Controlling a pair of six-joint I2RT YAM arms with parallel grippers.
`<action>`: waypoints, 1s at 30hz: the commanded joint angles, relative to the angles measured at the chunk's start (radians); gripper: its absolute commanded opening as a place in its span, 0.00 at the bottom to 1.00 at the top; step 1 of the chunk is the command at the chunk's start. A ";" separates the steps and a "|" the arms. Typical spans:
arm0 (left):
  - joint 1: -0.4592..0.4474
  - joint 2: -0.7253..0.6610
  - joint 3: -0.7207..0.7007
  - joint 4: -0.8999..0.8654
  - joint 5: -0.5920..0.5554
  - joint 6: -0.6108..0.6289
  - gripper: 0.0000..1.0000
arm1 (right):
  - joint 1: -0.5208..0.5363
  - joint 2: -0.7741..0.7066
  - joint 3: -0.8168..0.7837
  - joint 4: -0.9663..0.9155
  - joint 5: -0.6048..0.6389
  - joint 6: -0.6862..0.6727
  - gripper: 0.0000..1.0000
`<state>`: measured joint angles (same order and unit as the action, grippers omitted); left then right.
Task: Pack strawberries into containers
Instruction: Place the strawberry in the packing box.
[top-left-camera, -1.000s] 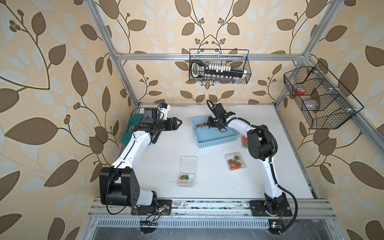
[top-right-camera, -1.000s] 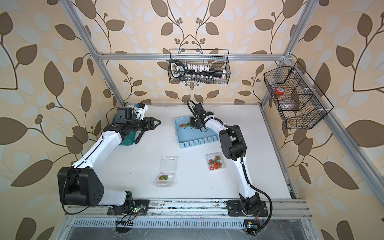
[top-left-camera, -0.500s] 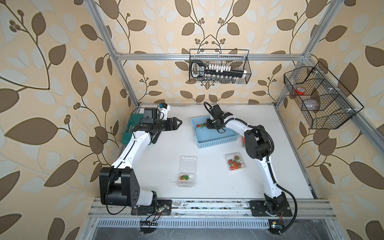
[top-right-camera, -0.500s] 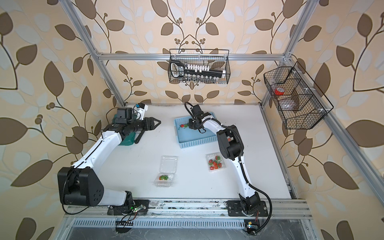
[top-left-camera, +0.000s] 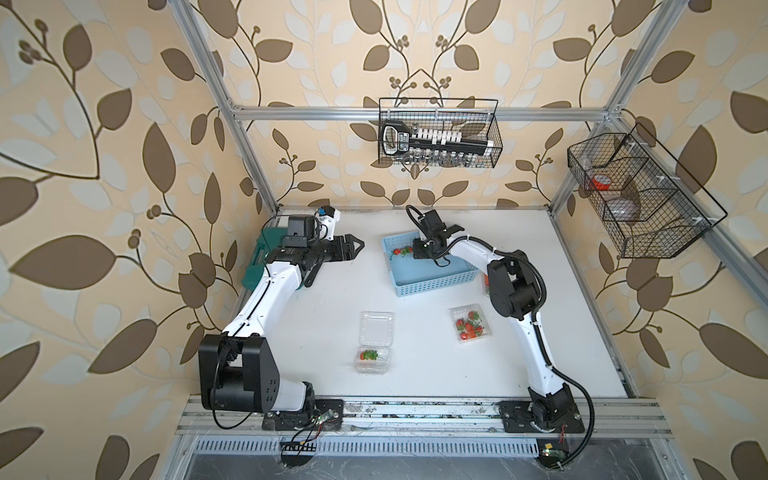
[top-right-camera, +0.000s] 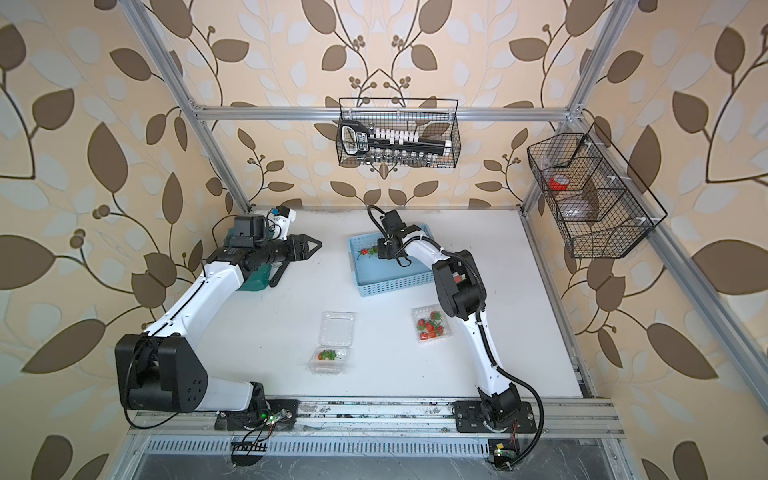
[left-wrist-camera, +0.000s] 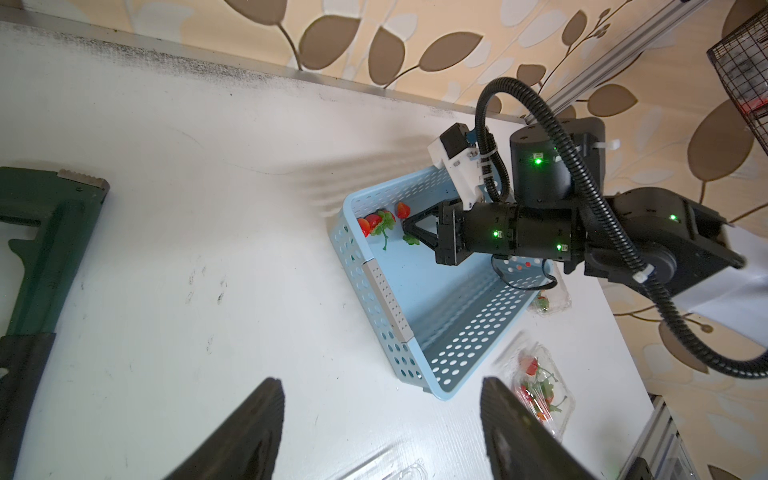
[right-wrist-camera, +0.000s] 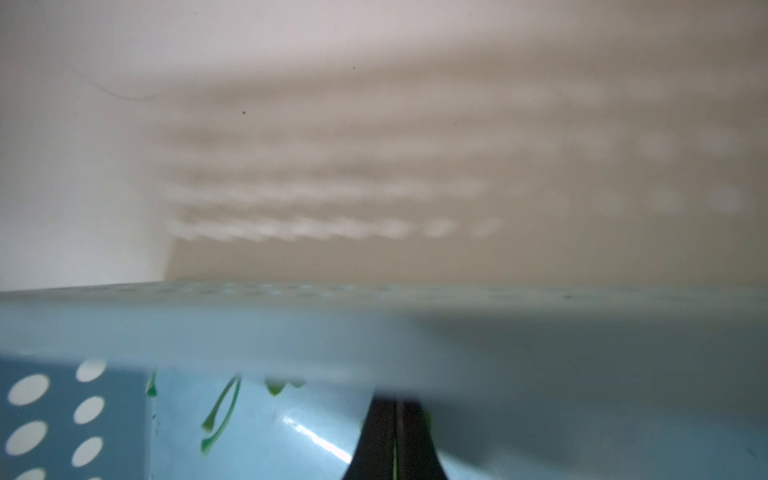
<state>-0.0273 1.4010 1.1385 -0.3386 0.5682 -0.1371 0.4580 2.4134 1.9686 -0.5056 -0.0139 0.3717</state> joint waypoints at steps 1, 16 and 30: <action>-0.006 -0.008 -0.005 0.018 0.017 0.003 0.76 | 0.005 -0.102 -0.065 -0.016 0.010 -0.023 0.00; -0.005 -0.009 -0.005 0.017 0.010 0.004 0.76 | 0.247 -0.634 -0.539 0.081 -0.099 -0.086 0.00; -0.006 -0.029 -0.009 0.016 0.004 0.004 0.76 | 0.572 -0.598 -0.658 0.050 -0.262 -0.062 0.00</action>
<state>-0.0273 1.4010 1.1385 -0.3386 0.5682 -0.1371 1.0069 1.7920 1.3193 -0.4404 -0.2329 0.3126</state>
